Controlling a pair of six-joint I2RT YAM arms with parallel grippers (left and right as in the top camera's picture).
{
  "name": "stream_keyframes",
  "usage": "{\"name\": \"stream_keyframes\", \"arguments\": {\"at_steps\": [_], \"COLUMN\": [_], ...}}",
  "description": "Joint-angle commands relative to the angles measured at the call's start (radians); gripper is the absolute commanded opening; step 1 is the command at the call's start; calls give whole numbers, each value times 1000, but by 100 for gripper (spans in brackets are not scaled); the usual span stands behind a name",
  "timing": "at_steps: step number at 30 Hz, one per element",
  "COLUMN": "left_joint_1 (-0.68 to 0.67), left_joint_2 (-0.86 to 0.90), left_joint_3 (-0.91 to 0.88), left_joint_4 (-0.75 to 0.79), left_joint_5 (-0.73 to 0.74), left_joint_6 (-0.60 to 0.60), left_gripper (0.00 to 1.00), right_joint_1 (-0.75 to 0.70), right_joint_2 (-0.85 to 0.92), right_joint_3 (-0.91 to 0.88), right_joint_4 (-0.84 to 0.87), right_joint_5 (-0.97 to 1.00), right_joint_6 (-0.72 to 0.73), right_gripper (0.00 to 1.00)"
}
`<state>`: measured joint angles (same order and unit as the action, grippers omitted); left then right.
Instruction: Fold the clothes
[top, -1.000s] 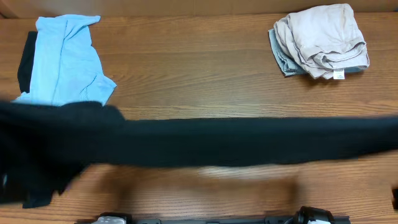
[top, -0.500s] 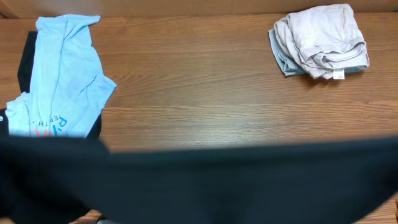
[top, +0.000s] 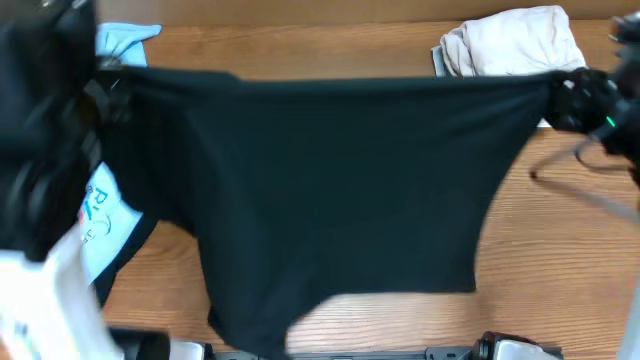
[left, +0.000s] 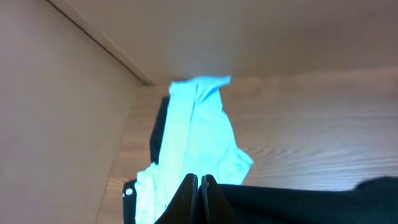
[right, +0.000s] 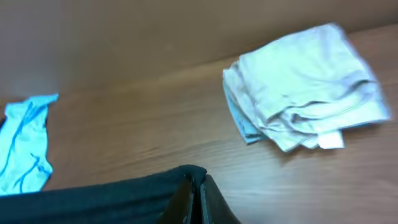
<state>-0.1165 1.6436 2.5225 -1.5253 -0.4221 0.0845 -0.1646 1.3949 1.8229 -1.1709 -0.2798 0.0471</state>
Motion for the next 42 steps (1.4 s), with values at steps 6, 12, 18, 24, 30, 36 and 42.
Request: {"name": "stream_keyframes", "arguments": {"at_steps": [6,12,18,24,30,36,42], "left_joint_1": [69,85,84,86,86,85,84], "left_joint_2": [370,587,652,652,653,653,653], "left_joint_3": [-3,-3,-3,-3,-9,-94,-312], "left_joint_4": [141,361,333,115,-54,-74,-47], "left_joint_5": [-66,-59,-3,64,184,253,297], "left_joint_6": [29,69,-44,-195,-257,-256,-241], "left_gripper": [4,4,4,4,4,4,4], "right_joint_1": [69,72,72,72,72,72,72], "right_joint_2": [335,519,571,571,571,571,573], "right_joint_3": [-15,-15,-15,-16,-51,-122,-198], "right_joint_4": [235,420,445,323,213,200,225], "right_joint_5": [-7,-6,9,13,33,35,41], "right_joint_6": [-5,13,-2,-2,-2,-2,-2], "right_gripper": [4,4,4,4,4,4,4]}}
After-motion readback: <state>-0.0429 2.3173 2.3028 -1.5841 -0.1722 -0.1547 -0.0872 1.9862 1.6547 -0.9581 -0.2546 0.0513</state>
